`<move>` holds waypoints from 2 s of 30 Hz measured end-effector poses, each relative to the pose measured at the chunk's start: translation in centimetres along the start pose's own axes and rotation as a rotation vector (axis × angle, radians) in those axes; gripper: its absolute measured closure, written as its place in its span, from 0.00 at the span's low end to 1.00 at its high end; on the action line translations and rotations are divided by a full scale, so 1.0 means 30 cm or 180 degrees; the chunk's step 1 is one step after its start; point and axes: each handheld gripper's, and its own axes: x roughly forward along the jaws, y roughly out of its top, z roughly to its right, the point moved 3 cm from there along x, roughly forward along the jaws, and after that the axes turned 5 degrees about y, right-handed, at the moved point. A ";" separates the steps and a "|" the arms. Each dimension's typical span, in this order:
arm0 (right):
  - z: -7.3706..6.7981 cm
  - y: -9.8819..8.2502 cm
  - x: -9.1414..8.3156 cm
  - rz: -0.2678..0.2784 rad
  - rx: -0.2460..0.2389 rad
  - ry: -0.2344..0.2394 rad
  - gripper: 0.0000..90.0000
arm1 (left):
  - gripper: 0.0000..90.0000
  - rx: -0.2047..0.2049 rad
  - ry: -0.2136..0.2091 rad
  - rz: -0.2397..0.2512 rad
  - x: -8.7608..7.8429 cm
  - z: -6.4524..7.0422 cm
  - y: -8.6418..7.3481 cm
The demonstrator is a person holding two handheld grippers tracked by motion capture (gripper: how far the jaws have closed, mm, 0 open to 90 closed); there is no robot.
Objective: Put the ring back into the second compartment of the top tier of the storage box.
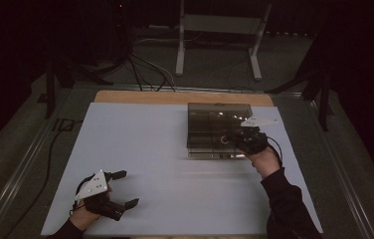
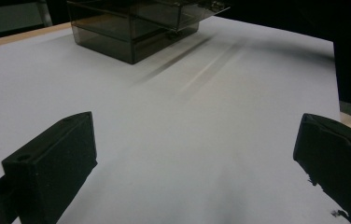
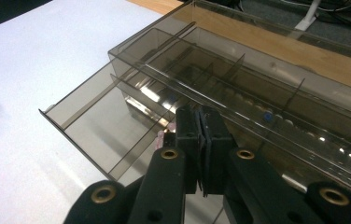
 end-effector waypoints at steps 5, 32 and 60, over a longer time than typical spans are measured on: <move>-0.010 -0.003 0.018 -0.0023 -0.0005 0.0043 0.97 | 0.01 -0.0001 0.0001 0.0000 -0.001 -0.001 0.000; -0.059 0.023 0.019 -0.0007 -0.0142 0.0014 0.49 | 0.01 -0.0021 -0.0001 -0.0018 0.006 -0.002 -0.002; -0.104 0.103 -0.043 0.0182 -0.0191 0.0300 0.00 | 0.01 -0.0015 -0.0017 -0.0004 0.005 -0.001 0.001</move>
